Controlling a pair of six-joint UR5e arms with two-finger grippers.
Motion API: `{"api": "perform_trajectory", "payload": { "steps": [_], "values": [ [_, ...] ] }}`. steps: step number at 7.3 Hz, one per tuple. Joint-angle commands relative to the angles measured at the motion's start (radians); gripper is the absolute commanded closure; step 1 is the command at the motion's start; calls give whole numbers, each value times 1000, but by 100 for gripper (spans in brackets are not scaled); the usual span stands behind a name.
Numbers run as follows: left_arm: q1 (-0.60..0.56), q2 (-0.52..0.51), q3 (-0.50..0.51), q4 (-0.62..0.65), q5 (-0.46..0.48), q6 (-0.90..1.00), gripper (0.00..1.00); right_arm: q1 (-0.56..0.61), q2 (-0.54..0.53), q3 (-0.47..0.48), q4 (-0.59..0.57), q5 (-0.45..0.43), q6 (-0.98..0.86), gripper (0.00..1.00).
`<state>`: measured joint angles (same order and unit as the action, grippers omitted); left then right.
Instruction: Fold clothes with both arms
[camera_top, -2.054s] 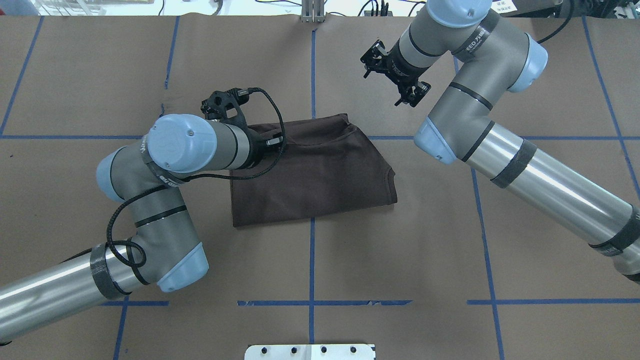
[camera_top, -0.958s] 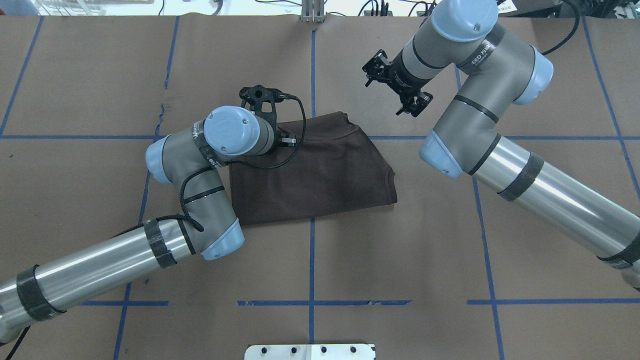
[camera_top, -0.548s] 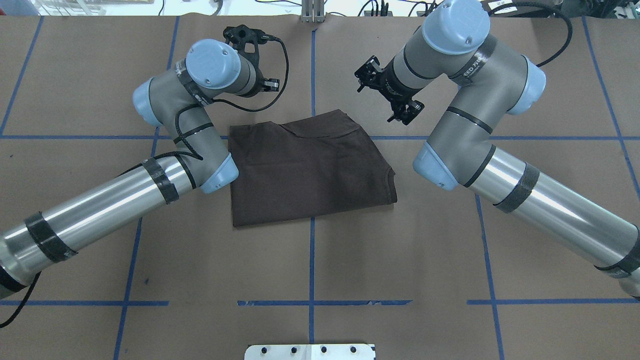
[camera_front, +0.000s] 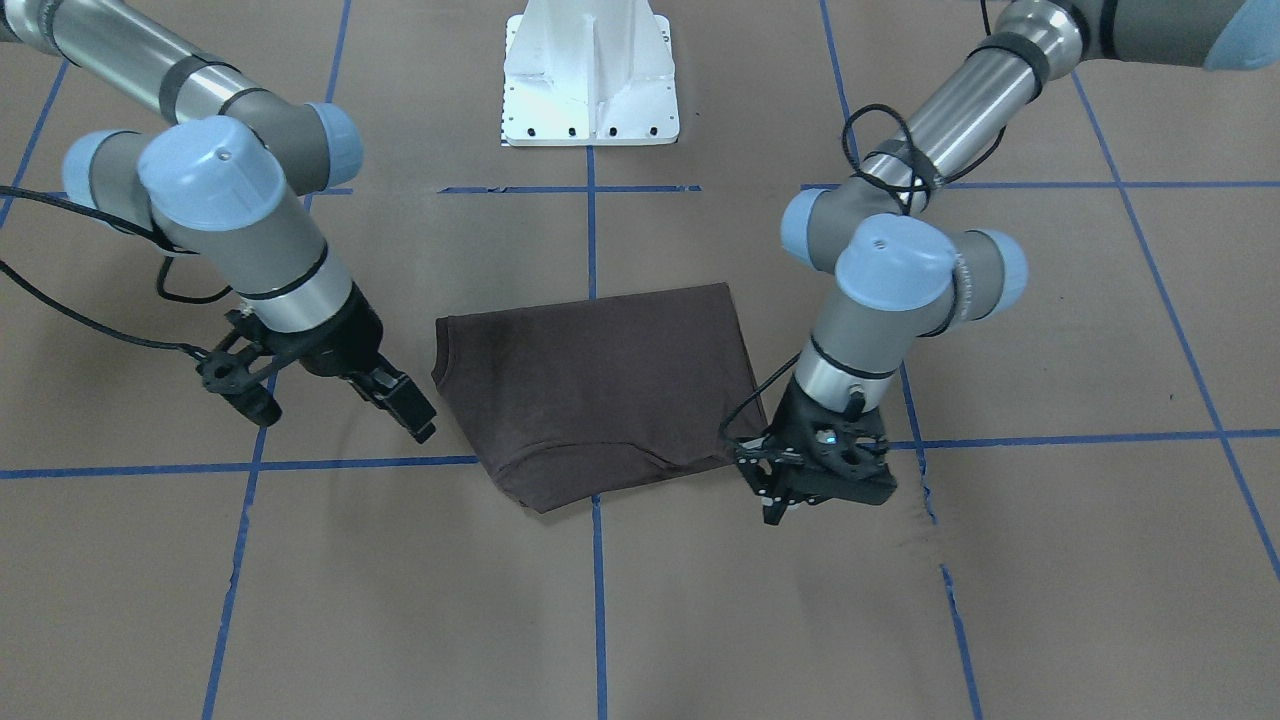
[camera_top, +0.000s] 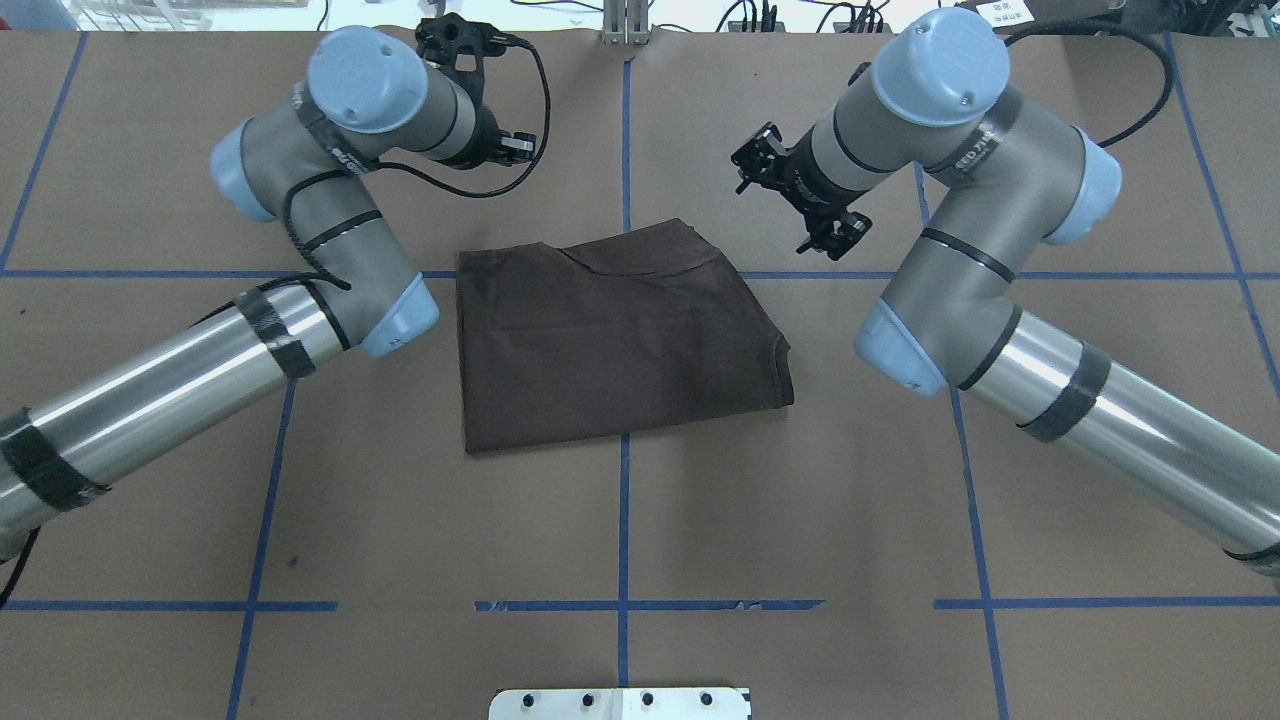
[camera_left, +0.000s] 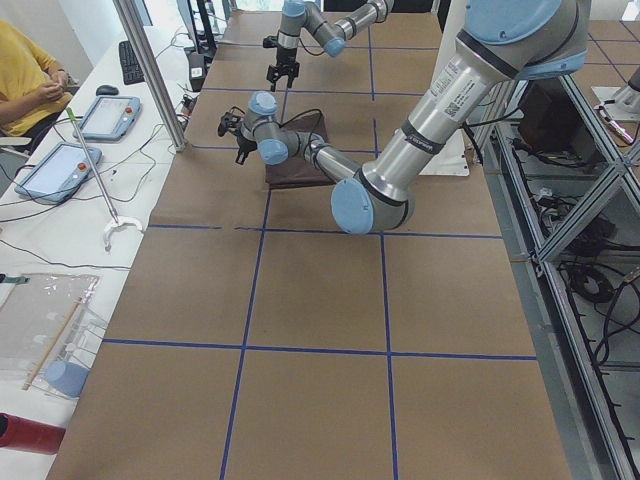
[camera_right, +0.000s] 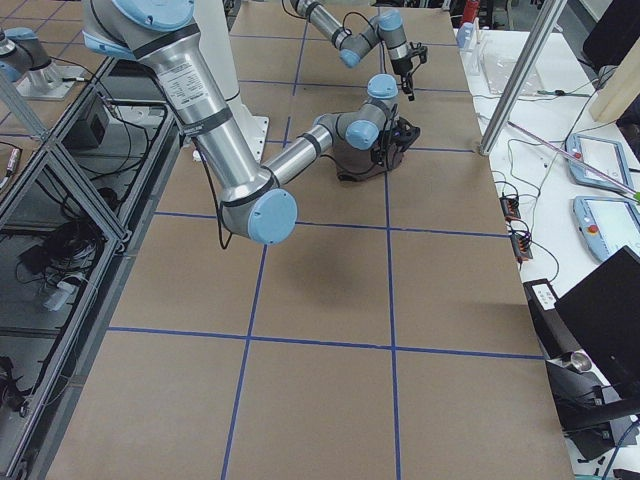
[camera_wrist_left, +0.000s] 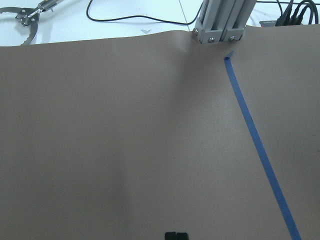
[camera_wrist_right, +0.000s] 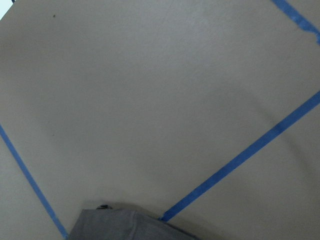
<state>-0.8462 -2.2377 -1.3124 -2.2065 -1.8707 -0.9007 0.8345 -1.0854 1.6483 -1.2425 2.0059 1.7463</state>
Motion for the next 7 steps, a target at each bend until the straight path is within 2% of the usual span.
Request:
{"api": "perform_trajectory", "payload": {
  "steps": [1, 2, 3, 4, 5, 6, 7],
  "values": [
    [-167, 252, -195, 7, -134, 235, 100, 107, -297, 147, 0, 14, -368, 0],
    [-298, 320, -202, 10, -236, 363, 100, 244, -432, 166, 0, 74, -665, 0],
    [-452, 372, -185, 24, -346, 548, 100, 440, -506, 141, -18, 203, -985, 0],
    [-559, 381, -110, 57, -405, 744, 98, 621, -518, 118, -146, 302, -1277, 0],
    [-653, 391, -114, 167, -462, 840, 89, 729, -509, 132, -337, 319, -1547, 0],
    [-710, 391, -123, 317, -481, 906, 83, 785, -502, 134, -435, 317, -1690, 0],
    [-723, 391, -123, 434, -481, 1051, 59, 794, -516, 131, -451, 318, -1740, 0]
  ]
}}
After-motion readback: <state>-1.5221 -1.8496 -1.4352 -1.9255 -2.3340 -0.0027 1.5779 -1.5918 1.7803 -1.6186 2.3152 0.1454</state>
